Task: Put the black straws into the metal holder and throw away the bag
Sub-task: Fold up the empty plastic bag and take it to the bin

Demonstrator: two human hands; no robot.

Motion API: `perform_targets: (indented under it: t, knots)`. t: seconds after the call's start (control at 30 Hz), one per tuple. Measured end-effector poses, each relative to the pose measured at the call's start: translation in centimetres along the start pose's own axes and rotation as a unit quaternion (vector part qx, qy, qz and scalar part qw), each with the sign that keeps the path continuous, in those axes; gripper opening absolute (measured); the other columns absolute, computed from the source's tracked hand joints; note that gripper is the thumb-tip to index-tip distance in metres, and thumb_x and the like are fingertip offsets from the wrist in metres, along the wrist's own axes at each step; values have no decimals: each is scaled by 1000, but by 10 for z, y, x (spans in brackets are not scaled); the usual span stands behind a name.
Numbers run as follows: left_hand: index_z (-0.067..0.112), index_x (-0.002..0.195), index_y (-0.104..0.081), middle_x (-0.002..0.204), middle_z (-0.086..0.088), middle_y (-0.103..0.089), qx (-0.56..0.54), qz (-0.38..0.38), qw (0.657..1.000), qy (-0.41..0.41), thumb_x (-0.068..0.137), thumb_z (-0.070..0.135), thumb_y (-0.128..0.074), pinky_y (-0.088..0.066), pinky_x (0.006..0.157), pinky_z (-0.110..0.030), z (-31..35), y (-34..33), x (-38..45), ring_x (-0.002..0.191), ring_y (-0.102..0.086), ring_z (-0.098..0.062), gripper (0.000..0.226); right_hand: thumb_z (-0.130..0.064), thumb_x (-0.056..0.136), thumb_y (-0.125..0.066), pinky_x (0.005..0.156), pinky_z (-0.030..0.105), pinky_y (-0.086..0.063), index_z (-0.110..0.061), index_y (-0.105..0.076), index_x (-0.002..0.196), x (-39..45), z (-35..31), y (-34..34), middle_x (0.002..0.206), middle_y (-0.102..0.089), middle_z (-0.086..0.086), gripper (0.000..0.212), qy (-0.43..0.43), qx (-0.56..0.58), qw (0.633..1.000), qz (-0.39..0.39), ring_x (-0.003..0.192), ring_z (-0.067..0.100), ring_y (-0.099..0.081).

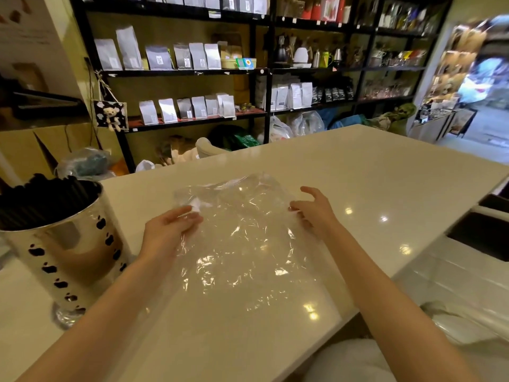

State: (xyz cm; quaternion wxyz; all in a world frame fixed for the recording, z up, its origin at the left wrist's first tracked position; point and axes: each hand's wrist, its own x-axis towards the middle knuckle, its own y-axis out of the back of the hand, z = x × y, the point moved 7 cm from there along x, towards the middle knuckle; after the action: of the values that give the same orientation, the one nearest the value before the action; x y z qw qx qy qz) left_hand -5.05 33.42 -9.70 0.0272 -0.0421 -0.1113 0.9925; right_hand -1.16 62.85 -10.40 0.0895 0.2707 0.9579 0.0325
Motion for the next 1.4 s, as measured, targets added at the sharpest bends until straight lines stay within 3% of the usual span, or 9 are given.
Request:
perform_targets:
  t: [0.23, 0.5, 0.67, 0.8, 0.93, 1.03, 1.17, 1.3, 1.4]
  knots:
    - [8, 116, -57, 100, 0, -67, 61, -64, 996, -3, 79, 14, -64, -50, 73, -26, 33, -20, 12, 90, -64, -13, 39, 3, 82, -54, 37, 17, -35, -17, -64, 111, -22, -47, 38, 72, -66, 5, 37, 87, 102, 989, -55, 49, 10, -46]
    - [16, 111, -62, 83, 6, -64, 297, -78, 931, -197, 80, 12, -63, -46, 65, -17, 93, -53, 4, 75, -61, -7, 31, 1, 73, -70, 62, 11, -46, -16, -69, 100, -59, -112, 81, 79, -69, 2, 32, 247, -114, 962, -24, 67, 4, -62]
    - [19, 92, -70, 83, 2, -53, 425, -13, 844, -328, 76, 24, -67, -41, 69, -32, 118, -70, -13, 73, -47, -10, 17, -22, 70, -77, 75, 24, -38, -19, -73, 82, -66, -128, 94, 92, -65, 0, 13, 289, -426, 847, 131, 97, 19, -52]
    - [21, 85, -70, 89, 4, -44, 419, -37, 829, -368, 71, 22, -71, -38, 72, -30, 123, -84, -25, 89, -42, -16, 14, -27, 69, -77, 96, 37, -36, -24, -67, 102, -72, -124, 63, 121, -56, 2, 35, 316, -521, 791, 49, 119, 22, -41]
    - [27, 86, -66, 107, 4, -49, 348, -54, 836, -422, 72, 23, -69, -43, 79, -34, 130, -90, -40, 101, -42, -11, 15, -26, 80, -69, 87, 34, -48, -25, -60, 115, -90, -127, 20, 109, -66, -2, 36, 356, -461, 811, -51, 99, 14, -59]
    - [30, 120, -49, 127, 2, -48, 293, -17, 860, -416, 68, 35, -70, -39, 95, -35, 134, -78, -36, 113, -40, -9, 56, -19, 84, -64, 79, 33, -52, -19, -67, 104, -94, -142, 16, 93, -73, 1, 20, 398, -438, 806, -8, 87, 15, -66]
    - [34, 140, -9, 153, 0, -19, 245, -25, 940, -236, 46, 54, -73, -27, 107, -45, 111, -63, -11, 137, -24, -21, 116, -5, 81, -66, 58, 23, -55, -11, -69, 89, -90, -158, 43, 75, -72, 4, 11, 332, -180, 926, -29, 64, 11, -69]
    - [25, 139, -22, 133, -8, -53, 109, -234, 965, -41, 23, 58, -83, -40, 102, -40, 74, -78, -7, 118, -53, -25, 135, -5, 81, -65, 50, 22, -54, -12, -67, 90, -78, -141, 51, 65, -72, -1, 11, 231, 4, 972, -50, 59, 10, -68]
    - [14, 135, -35, 107, -8, -71, 60, -311, 948, -25, 51, 29, -85, -56, 79, -28, 66, -90, -16, 95, -68, -24, 98, -4, 81, -64, 46, 21, -52, -12, -64, 92, -71, -115, 45, 61, -72, -1, 14, 159, 72, 984, -45, 55, 8, -67]
